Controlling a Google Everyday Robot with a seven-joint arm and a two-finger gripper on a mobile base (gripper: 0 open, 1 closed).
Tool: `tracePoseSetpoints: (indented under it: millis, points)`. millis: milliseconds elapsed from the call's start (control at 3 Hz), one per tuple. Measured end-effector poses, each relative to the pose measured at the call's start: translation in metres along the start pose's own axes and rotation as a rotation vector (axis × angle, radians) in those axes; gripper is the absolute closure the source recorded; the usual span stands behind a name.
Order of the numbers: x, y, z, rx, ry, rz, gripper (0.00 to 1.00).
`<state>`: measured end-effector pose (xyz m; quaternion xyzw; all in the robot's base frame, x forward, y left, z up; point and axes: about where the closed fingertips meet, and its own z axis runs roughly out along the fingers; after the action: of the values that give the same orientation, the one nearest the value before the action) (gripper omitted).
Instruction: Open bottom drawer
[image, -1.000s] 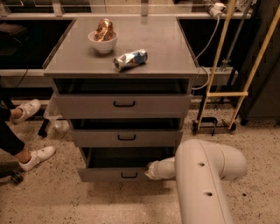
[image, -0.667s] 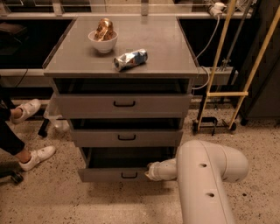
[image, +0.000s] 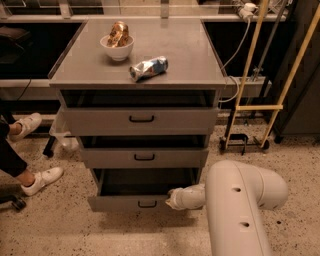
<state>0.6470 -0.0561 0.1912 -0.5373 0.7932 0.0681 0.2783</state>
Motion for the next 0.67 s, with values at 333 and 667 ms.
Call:
tracePoseSetpoints:
  millis: [333, 667]
  points:
    - [0.0001, 0.0001, 0.0000, 0.000, 0.000, 0.000, 1.00]
    - [0.0038, 0.0090, -0.0011, -0.005, -0.012, -0.005, 1.00]
